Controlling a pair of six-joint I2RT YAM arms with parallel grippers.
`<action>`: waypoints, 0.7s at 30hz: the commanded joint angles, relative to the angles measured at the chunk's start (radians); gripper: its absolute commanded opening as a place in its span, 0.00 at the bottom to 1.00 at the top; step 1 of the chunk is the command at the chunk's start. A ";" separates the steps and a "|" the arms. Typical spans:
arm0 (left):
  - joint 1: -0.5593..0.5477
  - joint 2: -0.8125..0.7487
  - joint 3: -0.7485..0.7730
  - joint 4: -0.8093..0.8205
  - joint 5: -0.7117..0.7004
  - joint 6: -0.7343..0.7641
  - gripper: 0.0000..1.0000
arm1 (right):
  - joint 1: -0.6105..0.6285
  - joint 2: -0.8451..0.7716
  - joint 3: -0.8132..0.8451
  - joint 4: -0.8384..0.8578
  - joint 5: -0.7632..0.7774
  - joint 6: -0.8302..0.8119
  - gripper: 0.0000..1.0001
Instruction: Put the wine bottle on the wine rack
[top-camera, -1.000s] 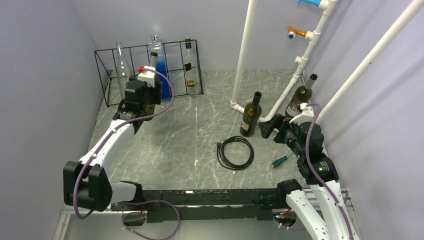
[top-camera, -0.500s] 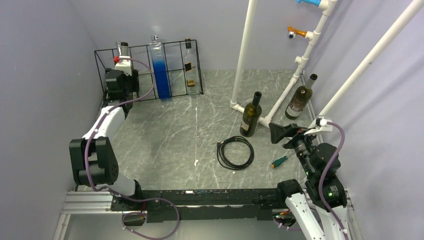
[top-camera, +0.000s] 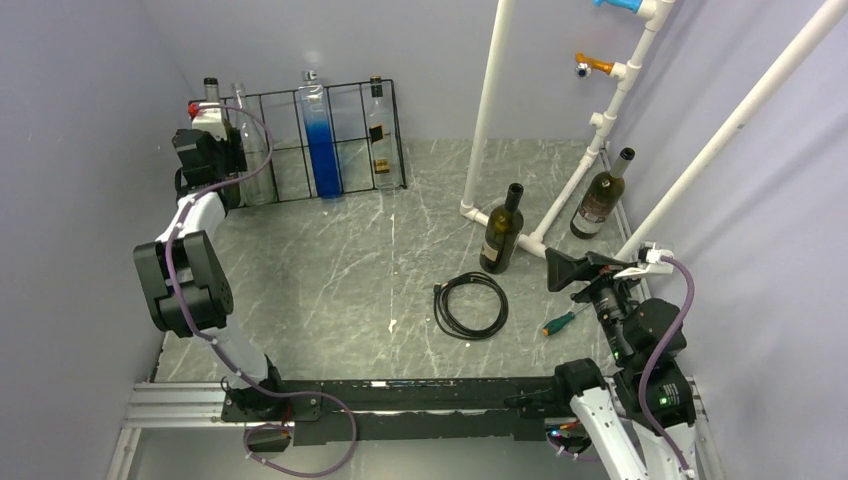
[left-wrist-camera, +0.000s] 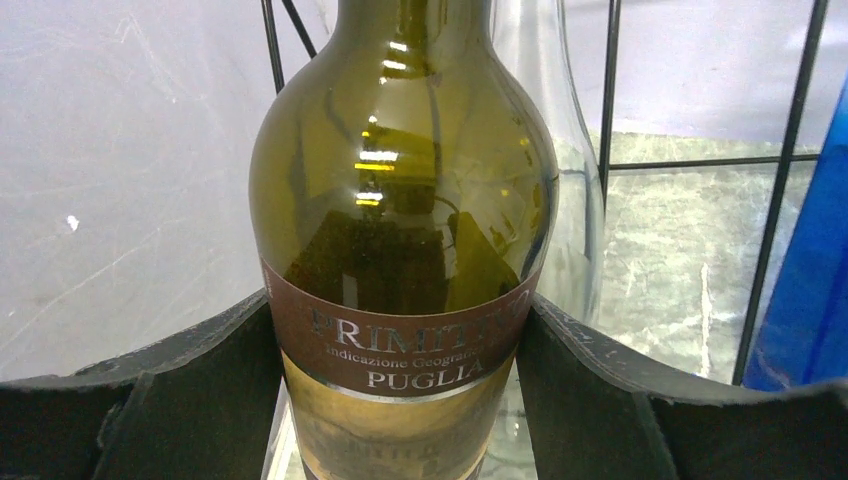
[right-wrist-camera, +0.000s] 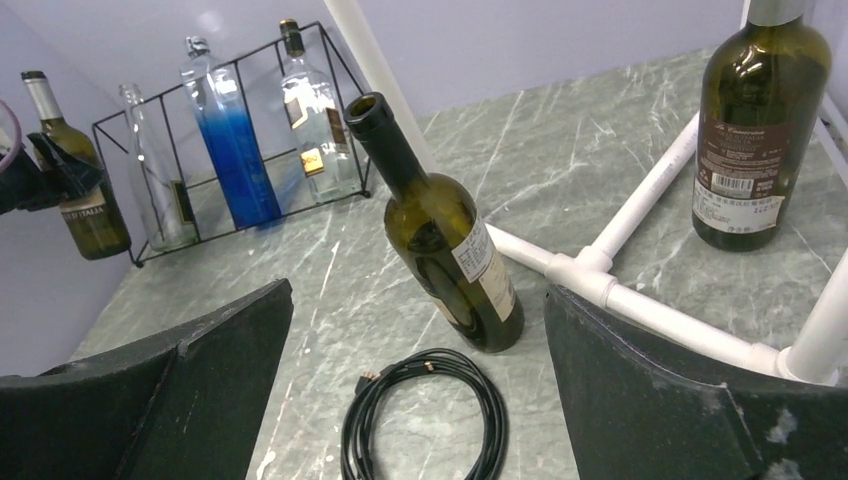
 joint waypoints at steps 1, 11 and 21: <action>0.013 0.036 0.122 0.140 0.064 -0.005 0.00 | 0.001 0.034 0.038 0.014 0.017 -0.033 0.99; 0.053 0.187 0.235 0.136 0.082 -0.054 0.00 | 0.001 0.077 0.058 -0.001 0.045 -0.037 0.99; 0.069 0.238 0.264 0.140 0.097 -0.072 0.00 | 0.001 0.113 0.045 0.026 0.044 -0.028 0.99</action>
